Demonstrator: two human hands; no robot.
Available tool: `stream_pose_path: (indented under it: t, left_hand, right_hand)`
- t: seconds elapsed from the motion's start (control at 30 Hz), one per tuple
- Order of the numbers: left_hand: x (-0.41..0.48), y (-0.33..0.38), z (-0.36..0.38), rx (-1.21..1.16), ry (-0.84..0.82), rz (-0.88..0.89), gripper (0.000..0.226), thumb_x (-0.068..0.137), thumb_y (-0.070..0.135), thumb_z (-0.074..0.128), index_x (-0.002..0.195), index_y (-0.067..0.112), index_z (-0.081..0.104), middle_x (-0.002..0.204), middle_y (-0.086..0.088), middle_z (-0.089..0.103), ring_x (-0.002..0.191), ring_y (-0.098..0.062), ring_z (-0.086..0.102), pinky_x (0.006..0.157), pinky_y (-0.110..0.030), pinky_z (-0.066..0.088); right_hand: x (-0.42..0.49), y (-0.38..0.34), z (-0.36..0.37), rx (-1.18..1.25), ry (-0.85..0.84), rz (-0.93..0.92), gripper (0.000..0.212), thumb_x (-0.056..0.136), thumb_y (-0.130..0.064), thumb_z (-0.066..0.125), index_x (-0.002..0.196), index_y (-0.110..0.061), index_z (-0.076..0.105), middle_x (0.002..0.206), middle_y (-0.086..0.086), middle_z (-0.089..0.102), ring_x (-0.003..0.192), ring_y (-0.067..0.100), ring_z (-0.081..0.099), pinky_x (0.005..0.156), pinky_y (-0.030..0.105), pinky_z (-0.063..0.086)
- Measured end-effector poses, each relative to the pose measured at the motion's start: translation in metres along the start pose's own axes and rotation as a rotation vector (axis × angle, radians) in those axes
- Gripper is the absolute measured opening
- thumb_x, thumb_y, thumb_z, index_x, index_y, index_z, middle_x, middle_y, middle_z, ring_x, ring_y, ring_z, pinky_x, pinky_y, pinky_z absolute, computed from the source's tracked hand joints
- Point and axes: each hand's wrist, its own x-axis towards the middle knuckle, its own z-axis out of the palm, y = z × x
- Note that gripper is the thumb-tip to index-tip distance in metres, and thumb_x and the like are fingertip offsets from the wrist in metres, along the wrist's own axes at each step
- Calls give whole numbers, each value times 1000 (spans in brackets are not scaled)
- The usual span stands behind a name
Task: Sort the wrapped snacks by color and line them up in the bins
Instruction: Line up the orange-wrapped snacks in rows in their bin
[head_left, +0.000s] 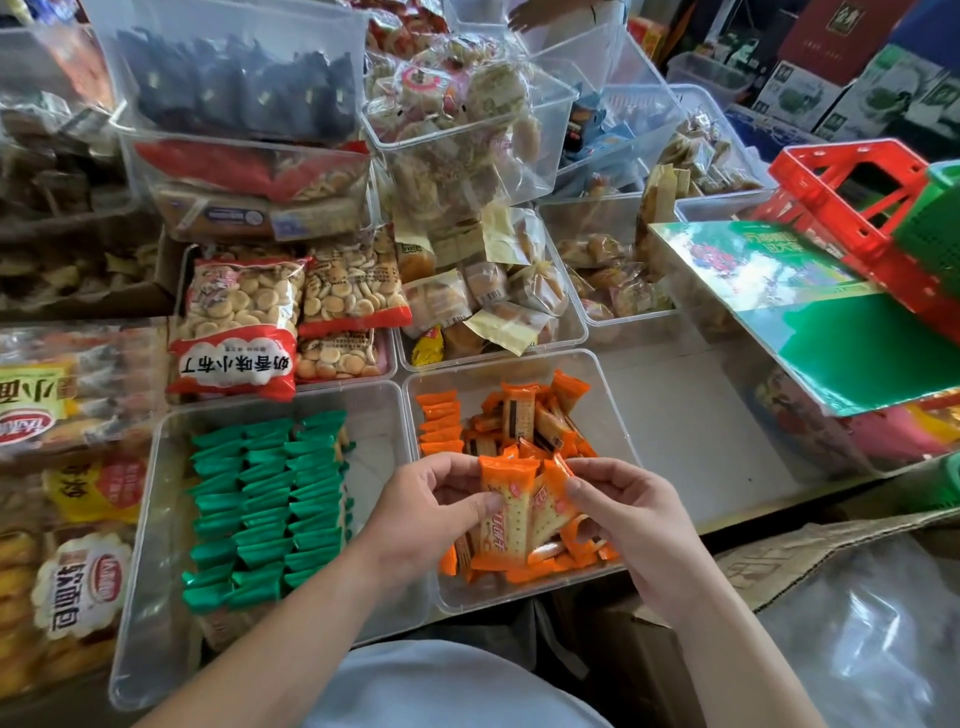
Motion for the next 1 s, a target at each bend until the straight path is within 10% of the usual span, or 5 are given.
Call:
stream_pose_path:
  t: [0.5, 0.67, 0.83, 1.0]
  left_hand:
    - [23, 2, 9, 222, -36, 59, 13, 89, 20, 83, 100, 26, 81, 94, 9, 80, 89, -8, 74, 81, -25, 61]
    - [42, -16, -23, 994, -72, 112, 24, 98, 38, 69, 120, 28, 73, 117, 13, 70, 113, -10, 64, 97, -34, 54]
    - [41, -28, 3, 1605, -352, -24, 57, 91, 59, 67, 137, 26, 65, 150, -4, 57, 160, -30, 11, 129, -56, -7]
    - [42, -32, 11, 1716, -381, -91, 37, 92, 45, 70, 124, 27, 71, 137, -3, 66, 155, -29, 26, 117, -57, -29]
  right_hand:
    - [34, -8, 9, -351, -133, -6, 44, 72, -47, 92, 108, -28, 77, 96, -13, 79, 90, 4, 76, 81, 29, 63]
    - [37, 16, 13, -375, 76, -39, 34, 83, -32, 87, 113, -30, 72, 102, -15, 74, 91, 1, 72, 77, 22, 61]
    - [34, 36, 14, -285, 158, -16, 35, 82, -30, 88, 115, -28, 74, 102, -14, 74, 92, 3, 72, 76, 25, 62]
    - [28, 41, 10, -224, 180, -17, 31, 81, -30, 89, 109, -32, 76, 98, -15, 76, 90, 2, 74, 75, 26, 64]
